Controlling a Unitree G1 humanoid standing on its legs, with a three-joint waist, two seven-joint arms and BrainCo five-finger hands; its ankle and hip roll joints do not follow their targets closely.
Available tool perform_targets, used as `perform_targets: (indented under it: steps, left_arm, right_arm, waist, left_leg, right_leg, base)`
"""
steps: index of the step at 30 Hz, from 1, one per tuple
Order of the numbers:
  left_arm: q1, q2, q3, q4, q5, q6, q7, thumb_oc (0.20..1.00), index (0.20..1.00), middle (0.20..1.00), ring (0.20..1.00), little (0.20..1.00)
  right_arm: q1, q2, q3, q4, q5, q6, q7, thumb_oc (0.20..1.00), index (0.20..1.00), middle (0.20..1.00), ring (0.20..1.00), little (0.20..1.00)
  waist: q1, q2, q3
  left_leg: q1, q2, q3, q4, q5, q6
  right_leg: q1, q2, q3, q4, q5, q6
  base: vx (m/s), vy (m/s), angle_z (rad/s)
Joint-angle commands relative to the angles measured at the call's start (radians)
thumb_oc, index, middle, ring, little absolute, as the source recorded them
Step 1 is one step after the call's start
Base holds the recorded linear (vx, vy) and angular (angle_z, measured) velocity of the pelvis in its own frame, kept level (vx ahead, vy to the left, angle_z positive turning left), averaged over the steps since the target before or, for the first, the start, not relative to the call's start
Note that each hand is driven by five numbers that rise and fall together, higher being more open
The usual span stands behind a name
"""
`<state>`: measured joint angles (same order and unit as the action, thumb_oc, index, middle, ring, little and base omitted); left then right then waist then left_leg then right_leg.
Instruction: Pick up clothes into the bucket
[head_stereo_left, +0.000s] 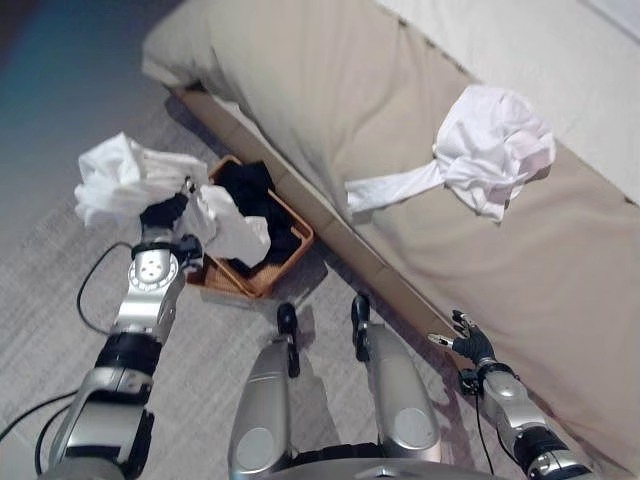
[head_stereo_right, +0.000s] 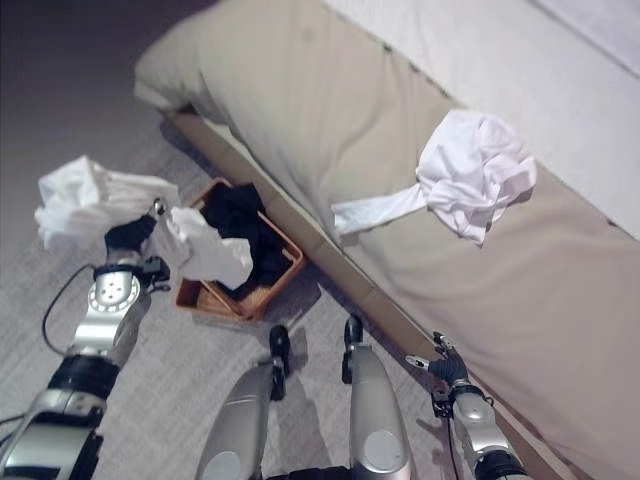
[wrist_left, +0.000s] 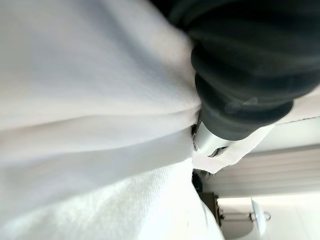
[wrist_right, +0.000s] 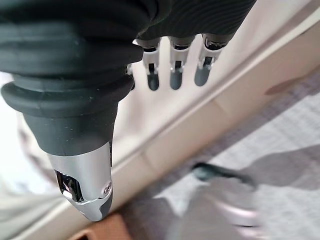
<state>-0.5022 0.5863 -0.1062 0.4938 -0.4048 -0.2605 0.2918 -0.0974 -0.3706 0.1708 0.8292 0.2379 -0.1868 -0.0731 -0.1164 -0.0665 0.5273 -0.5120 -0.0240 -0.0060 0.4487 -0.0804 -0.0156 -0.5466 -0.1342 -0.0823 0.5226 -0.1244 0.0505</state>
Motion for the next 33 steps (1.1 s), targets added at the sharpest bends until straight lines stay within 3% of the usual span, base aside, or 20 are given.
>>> perform_targets:
  steps: [1,5,6,7,8,11,20,21,22,23,24,25,26,33]
  left_arm:
    - [-0.072,0.077,-0.014,0.014,0.04,-0.064,0.057,0.2,0.2,0.2,0.2,0.2]
    - [-0.151,0.122,-0.068,0.075,0.051,-0.056,0.07,0.2,0.2,0.2,0.2,0.2]
    - [-0.162,0.129,-0.078,0.086,0.051,-0.055,0.07,0.2,0.2,0.2,0.2,0.2]
    - [-0.178,0.142,-0.085,0.094,0.049,-0.056,0.073,0.2,0.2,0.2,0.2,0.2]
    - [-0.193,0.147,-0.1,0.116,0.047,-0.053,0.076,0.2,0.2,0.2,0.2,0.2]
    - [-0.236,0.167,-0.123,0.156,0.051,-0.048,0.093,0.2,0.2,0.2,0.2,0.2]
    - [-0.32,0.162,-0.163,0.261,-0.001,-0.04,0.098,0.2,0.2,0.2,0.2,0.2]
    - [-0.324,0.162,-0.167,0.27,-0.004,-0.04,0.097,0.3,0.3,0.3,0.3,0.3]
    - [-0.33,0.16,-0.168,0.284,-0.004,-0.038,0.097,0.592,0.592,0.592,0.592,0.592]
    - [-0.331,0.16,-0.169,0.285,-0.004,-0.038,0.097,0.592,0.592,0.592,0.592,0.592]
    - [-0.334,0.155,-0.166,0.287,-0.016,-0.039,0.096,0.9,0.9,0.9,0.9,0.9]
    - [-0.34,0.152,-0.166,0.292,-0.02,-0.041,0.098,0.9,0.9,0.9,0.9,0.9]
    - [-0.349,0.148,-0.17,0.302,-0.026,-0.038,0.097,1.0,1.0,1.0,1.0,1.0]
    - [-0.376,0.143,-0.188,0.341,-0.013,-0.025,0.1,1.0,1.0,1.0,1.0,1.0]
  right_arm:
    - [0.023,-0.042,0.02,-0.06,0.038,-0.055,-0.043,1.0,1.0,1.0,1.0,1.0]
    - [0.0,-0.058,0.032,-0.076,0.066,-0.075,-0.057,1.0,1.0,1.0,1.0,1.0]
    - [0.0,-0.063,0.038,-0.083,0.073,-0.077,-0.059,1.0,1.0,1.0,1.0,1.0]
    - [-0.003,-0.067,0.038,-0.1,0.079,-0.085,-0.059,1.0,1.0,1.0,1.0,1.0]
    - [-0.001,-0.072,0.043,-0.112,0.086,-0.089,-0.064,1.0,1.0,1.0,1.0,1.0]
    - [-0.003,-0.076,0.046,-0.131,0.104,-0.102,-0.076,1.0,1.0,1.0,1.0,1.0]
    - [-0.003,-0.076,0.06,-0.167,0.153,-0.131,-0.104,1.0,1.0,1.0,1.0,1.0]
    - [-0.003,-0.076,0.062,-0.168,0.155,-0.133,-0.106,1.0,1.0,1.0,1.0,1.0]
    - [-0.004,-0.074,0.065,-0.16,0.158,-0.134,-0.107,1.0,1.0,1.0,1.0,1.0]
    - [-0.005,-0.074,0.065,-0.159,0.158,-0.134,-0.106,1.0,1.0,1.0,1.0,1.0]
    - [-0.003,-0.074,0.068,-0.169,0.161,-0.136,-0.107,1.0,1.0,1.0,1.0,1.0]
    - [-0.003,-0.074,0.071,-0.169,0.161,-0.138,-0.11,1.0,1.0,1.0,1.0,1.0]
    - [-0.004,-0.073,0.074,-0.165,0.161,-0.138,-0.111,1.0,1.0,1.0,1.0,1.0]
    - [-0.016,-0.072,0.091,-0.176,0.158,-0.142,-0.113,1.0,1.0,1.0,1.0,1.0]
  waist:
    - [-0.011,-0.015,-0.007]
    - [-0.018,-0.025,-0.007]
    - [-0.017,-0.026,-0.007]
    - [-0.02,-0.03,-0.007]
    - [-0.02,-0.034,-0.007]
    - [-0.025,-0.045,-0.007]
    - [-0.035,-0.069,-0.007]
    - [-0.037,-0.072,-0.007]
    - [-0.037,-0.073,-0.007]
    - [-0.037,-0.073,-0.007]
    - [-0.038,-0.075,-0.007]
    - [-0.039,-0.077,-0.007]
    - [-0.041,-0.078,-0.007]
    - [-0.043,-0.081,-0.007]
  left_leg:
    - [-0.054,-0.032,-0.045,0.122,-0.069,0.034]
    - [-0.176,-0.031,-0.053,0.182,-0.078,0.033]
    - [-0.184,-0.027,-0.058,0.205,-0.115,0.03]
    - [-0.231,-0.029,-0.053,0.207,-0.082,0.034]
    - [-0.241,-0.025,-0.057,0.237,-0.124,0.032]
    - [-0.317,-0.021,-0.061,0.285,-0.134,0.036]
    - [-0.477,-0.017,-0.066,0.369,-0.159,0.044]
    - [-0.486,-0.017,-0.065,0.373,-0.16,0.045]
    - [-0.496,-0.016,-0.064,0.378,-0.162,0.046]
    - [-0.497,-0.016,-0.064,0.379,-0.162,0.046]
    - [-0.51,-0.015,-0.066,0.385,-0.164,0.048]
    - [-0.515,-0.015,-0.065,0.386,-0.165,0.048]
    - [-0.519,-0.017,-0.065,0.387,-0.166,0.048]
    - [-0.523,-0.014,-0.065,0.365,-0.156,0.047]
  right_leg:
    - [0.002,-0.071,-0.014,0.036,0.027,0.035]
    - [-0.116,-0.069,-0.011,0.083,0.023,0.033]
    - [-0.123,-0.064,-0.003,0.104,-0.008,0.042]
    - [-0.163,-0.067,-0.008,0.1,0.022,0.034]
    - [-0.178,-0.06,-0.001,0.129,-0.012,0.043]
    - [-0.246,-0.056,0.002,0.16,-0.015,0.044]
    - [-0.397,-0.053,-0.001,0.215,-0.023,0.052]
    - [-0.406,-0.052,-0.001,0.213,-0.022,0.053]
    - [-0.415,-0.051,-0.002,0.216,-0.023,0.054]
    - [-0.416,-0.051,-0.002,0.217,-0.023,0.054]
    - [-0.426,-0.051,-0.003,0.217,-0.022,0.056]
    - [-0.429,-0.051,-0.005,0.214,-0.021,0.057]
    - [-0.434,-0.051,-0.006,0.212,-0.02,0.057]
    - [-0.438,-0.051,-0.009,0.184,-0.007,0.061]
  base:
    - [-0.07,-0.005,0.14]
    - [-0.04,0.006,0.15]
    - [-0.04,0.011,0.03]
    - [0.05,-0.001,0.01]
    - [-0.03,0.012,0.0]
    - [0.02,0.002,-0.01]
    - [0.0,0.011,-0.03]
    - [0.0,0.0,0.0]
    - [0.0,0.0,0.0]
    - [0.02,0.031,-0.01]
    - [0.0,0.0,0.0]
    - [0.0,0.0,0.0]
    - [0.0,0.0,0.0]
    - [0.0,0.0,0.0]
